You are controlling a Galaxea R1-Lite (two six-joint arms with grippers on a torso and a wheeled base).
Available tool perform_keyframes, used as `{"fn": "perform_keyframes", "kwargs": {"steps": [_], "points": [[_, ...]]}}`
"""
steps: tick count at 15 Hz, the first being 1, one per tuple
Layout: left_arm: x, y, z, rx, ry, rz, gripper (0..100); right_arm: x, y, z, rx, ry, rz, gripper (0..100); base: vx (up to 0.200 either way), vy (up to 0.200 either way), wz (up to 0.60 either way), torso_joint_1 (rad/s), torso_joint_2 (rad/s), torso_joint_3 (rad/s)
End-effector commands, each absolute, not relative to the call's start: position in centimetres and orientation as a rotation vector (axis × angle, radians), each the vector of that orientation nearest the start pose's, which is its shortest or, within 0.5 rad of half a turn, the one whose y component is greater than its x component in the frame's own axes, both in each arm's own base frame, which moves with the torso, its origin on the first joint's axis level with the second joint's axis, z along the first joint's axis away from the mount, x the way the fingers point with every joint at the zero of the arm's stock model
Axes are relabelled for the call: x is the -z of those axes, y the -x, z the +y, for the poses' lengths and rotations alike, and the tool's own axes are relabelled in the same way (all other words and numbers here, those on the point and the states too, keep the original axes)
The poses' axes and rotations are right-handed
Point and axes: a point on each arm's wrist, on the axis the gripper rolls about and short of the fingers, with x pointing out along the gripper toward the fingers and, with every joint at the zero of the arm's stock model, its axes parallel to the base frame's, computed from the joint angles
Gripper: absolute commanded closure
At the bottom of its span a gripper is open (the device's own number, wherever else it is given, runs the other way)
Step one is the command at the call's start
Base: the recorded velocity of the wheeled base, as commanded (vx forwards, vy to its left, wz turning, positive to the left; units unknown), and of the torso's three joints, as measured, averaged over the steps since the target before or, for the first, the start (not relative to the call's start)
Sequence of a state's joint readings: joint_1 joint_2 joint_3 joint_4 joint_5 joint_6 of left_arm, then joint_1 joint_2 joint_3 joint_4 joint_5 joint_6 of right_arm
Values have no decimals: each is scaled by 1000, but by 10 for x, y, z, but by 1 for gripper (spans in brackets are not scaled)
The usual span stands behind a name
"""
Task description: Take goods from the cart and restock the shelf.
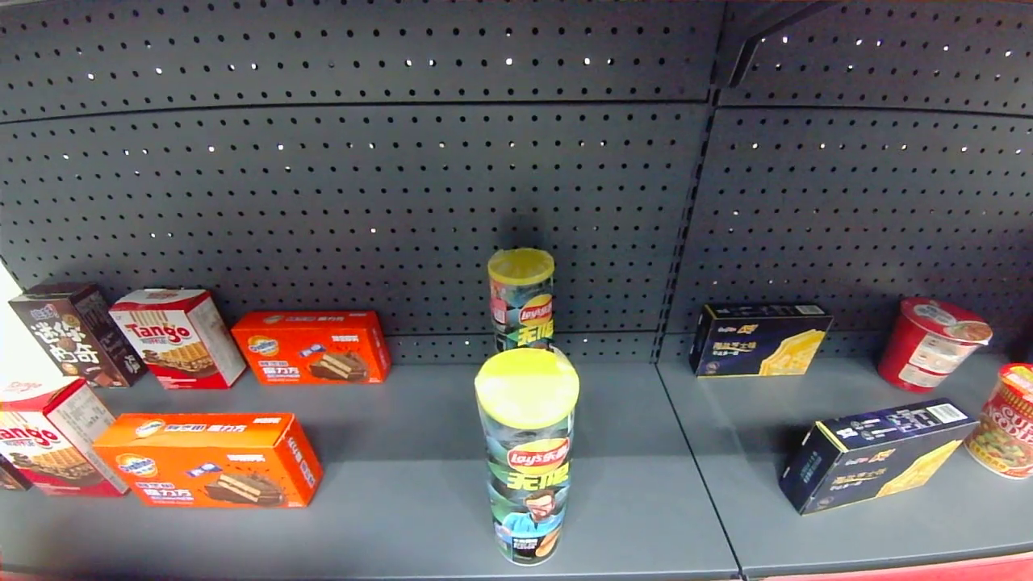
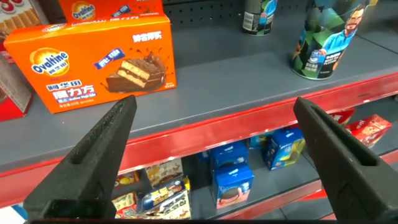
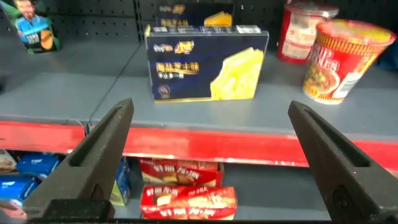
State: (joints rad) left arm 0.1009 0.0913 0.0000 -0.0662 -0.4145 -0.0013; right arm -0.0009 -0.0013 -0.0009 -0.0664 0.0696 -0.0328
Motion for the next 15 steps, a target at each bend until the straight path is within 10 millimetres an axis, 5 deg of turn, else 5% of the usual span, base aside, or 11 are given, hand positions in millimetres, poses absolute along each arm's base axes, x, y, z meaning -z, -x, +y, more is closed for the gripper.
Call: {"fn": "perform_keyframes", "kwargs": {"steps": [1,15], "points": [[-84,16,-11,313,9,27,0,-83,23,2,-68,35,-70,0,0,0,0,0,0,0],[-84,16,-11,311,18,28,0,-83,23,2,-68,35,-70,0,-29,0,86,2,1,1]]}}
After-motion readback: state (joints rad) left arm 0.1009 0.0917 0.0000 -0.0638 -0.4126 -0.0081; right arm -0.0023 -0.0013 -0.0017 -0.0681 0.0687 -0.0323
